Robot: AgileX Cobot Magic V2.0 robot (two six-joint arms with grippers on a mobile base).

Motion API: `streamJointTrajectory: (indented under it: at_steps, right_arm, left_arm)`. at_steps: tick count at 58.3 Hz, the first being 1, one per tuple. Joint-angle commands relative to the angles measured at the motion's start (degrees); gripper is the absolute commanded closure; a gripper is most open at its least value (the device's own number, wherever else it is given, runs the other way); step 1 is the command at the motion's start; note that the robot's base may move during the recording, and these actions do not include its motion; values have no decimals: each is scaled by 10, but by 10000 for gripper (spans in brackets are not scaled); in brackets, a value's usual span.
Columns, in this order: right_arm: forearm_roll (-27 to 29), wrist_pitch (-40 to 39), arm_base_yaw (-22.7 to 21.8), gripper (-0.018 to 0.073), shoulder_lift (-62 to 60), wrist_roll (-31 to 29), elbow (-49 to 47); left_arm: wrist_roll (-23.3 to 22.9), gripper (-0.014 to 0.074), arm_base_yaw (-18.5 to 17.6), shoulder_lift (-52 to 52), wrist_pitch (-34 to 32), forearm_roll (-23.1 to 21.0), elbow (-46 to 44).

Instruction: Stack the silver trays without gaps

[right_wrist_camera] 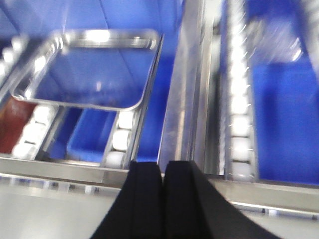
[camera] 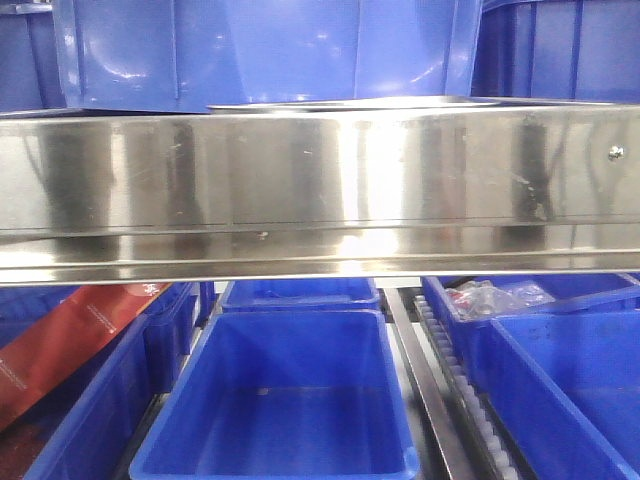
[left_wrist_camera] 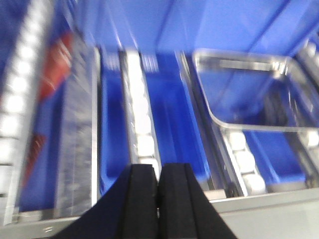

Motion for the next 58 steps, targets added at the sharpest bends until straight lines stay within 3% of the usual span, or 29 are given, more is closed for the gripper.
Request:
streamJointTrajectory:
  at_steps: [1, 12, 25, 31, 40, 58]
  right_arm:
    - [-1, -3, 14, 638, 49, -13, -23]
    - [-43, -66, 99, 638, 132, -11, -41]
    - [-82, -135, 160, 638, 215, 71, -54]
    - [-83, -179, 165, 638, 241, 88, -54]
    - [-84, -191, 166, 636, 274, 88, -54]
    - [-87, -194, 166, 630, 326, 61, -54]
  left_arm:
    - [-1, 614, -32, 32, -18, -5, -5]
    - [-43, 614, -127, 120, -47, 41, -22]
    - [-82, 614, -201, 259, -33, 94, -148]
    - [-99, 614, -213, 320, -18, 116, -221]
    - [-109, 591, -214, 387, -17, 116, -288]
    - [-110, 277, -214, 437, -40, 116, -299]
